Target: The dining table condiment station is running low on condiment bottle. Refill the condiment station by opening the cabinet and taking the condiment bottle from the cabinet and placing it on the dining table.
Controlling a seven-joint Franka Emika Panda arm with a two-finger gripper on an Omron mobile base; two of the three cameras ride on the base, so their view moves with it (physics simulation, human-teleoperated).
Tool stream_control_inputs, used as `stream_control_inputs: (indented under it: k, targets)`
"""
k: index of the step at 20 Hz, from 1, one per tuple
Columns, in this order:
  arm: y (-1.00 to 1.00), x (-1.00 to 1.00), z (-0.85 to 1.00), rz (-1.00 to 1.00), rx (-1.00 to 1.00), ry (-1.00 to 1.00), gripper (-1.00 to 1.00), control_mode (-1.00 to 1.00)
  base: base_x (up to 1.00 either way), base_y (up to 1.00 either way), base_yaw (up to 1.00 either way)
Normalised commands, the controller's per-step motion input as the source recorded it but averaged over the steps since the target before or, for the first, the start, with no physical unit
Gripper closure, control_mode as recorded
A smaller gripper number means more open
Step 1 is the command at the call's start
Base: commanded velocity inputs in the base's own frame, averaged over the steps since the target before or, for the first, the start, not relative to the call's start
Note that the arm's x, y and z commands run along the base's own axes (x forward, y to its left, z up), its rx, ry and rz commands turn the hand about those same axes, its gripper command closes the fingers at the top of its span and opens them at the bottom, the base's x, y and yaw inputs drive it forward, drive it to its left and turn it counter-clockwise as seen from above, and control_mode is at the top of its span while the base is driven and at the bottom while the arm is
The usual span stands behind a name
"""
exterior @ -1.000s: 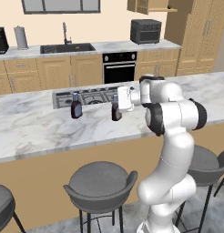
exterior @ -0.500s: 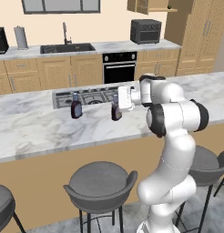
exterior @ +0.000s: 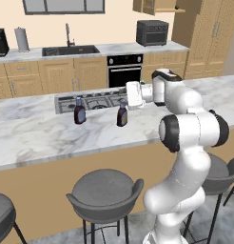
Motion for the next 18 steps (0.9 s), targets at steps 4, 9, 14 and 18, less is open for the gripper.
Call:
stream_control_inputs:
  k: [4,9,14,18]
  targets:
    - [0.03,-0.84,0.6,-0.01,0.0,0.0,-1.0,-1.0,0.0,0.0,0.0]
    - [0.09,-0.99,0.44,-0.06,-0.04,0.0,-1.0,-1.0,0.0,0.0,0.0]
    - [0.04,-1.0,0.39,-0.12,-0.12,0.0,-1.0,-1.0,0.0,0.0,0.0]
    - [0.09,-1.0,0.45,-0.16,-0.17,0.0,-1.0,-1.0,0.0,0.0,0.0]
